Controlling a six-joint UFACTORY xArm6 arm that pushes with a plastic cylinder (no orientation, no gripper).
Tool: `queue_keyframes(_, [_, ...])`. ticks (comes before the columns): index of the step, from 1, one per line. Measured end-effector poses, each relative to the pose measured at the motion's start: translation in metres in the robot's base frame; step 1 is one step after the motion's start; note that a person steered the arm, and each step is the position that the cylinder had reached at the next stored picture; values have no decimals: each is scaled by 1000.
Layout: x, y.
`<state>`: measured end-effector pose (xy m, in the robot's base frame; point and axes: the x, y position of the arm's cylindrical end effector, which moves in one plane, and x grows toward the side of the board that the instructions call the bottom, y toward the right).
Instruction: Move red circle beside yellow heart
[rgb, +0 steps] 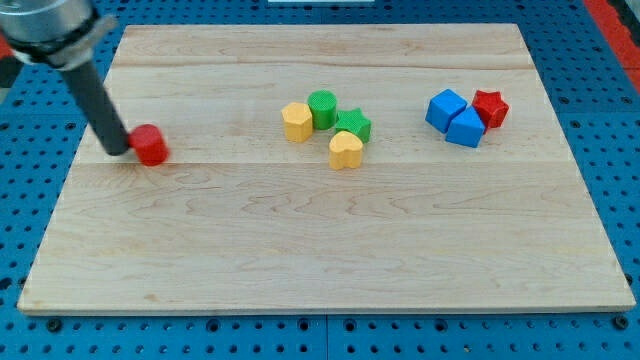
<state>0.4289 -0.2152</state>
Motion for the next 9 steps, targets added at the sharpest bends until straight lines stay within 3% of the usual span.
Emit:
queue_keyframes(1, [7,52])
queue_keyframes(3, [-29,75])
queue_keyframes(4, [-2,78])
queue_keyframes(5, [12,130])
queue_keyframes(6, [12,190])
queue_keyframes(7, [-7,178])
queue_keyframes(9, [-5,237])
